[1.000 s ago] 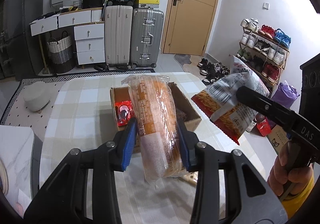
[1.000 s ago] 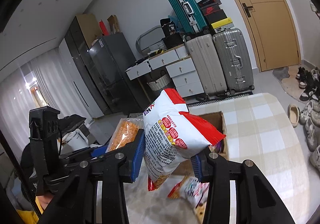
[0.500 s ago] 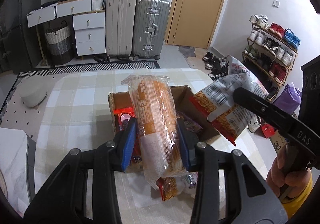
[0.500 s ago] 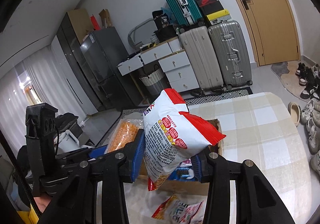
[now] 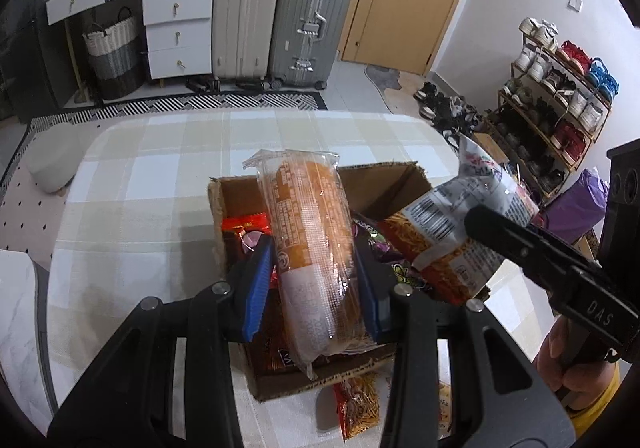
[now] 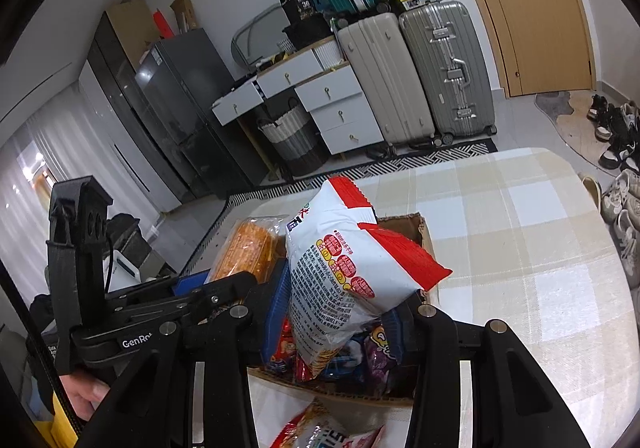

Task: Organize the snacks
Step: 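Carry the bread roll and white snack bag over the SF box, then open both tools to drop the bread roll and snack bag into the box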

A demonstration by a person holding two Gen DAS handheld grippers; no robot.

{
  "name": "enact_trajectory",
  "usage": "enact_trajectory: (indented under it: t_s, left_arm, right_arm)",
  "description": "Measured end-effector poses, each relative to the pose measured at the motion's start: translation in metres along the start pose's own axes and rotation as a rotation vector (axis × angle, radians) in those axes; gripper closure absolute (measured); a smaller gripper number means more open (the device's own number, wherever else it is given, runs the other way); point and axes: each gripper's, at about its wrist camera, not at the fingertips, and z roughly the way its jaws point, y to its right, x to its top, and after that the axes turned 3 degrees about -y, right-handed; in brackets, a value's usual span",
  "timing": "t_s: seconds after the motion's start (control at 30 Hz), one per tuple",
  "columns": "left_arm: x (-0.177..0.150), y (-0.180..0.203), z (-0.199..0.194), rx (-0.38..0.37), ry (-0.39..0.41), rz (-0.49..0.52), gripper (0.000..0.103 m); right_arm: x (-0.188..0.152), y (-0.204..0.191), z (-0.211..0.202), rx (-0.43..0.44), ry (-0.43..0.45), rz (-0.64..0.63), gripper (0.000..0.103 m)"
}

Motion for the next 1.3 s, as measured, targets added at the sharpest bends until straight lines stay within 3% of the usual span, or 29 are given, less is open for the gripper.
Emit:
enact_trajectory:
  t_s: [0.23, 0.53, 1.07, 1.3]
  left_arm:
    - [0.011, -0.001, 0.042, -0.009, -0.036, -0.003, 0.067]
    - [0.007, -0.001, 0.064, -0.019, -0.038, -0.012, 0.067]
    - [-0.025, 0.001, 0.028, -0.004, -0.023, -0.027, 0.067]
    - [-0.033, 0.0, 0.014, 0.013, -0.023, -0.03, 0.065]
  right_arm:
    - [-0.007, 0.008, 0.019, -0.007, -0.024, 0.006, 0.061]
    - [-0.013, 0.01, 0.028, -0.015, -0.04, 0.008, 0.061]
    - [-0.017, 0.004, 0.035, -0.03, -0.075, -0.017, 0.061]
    - [-0.021, -0.012, 0.043, -0.079, -0.113, -0.103, 0.06]
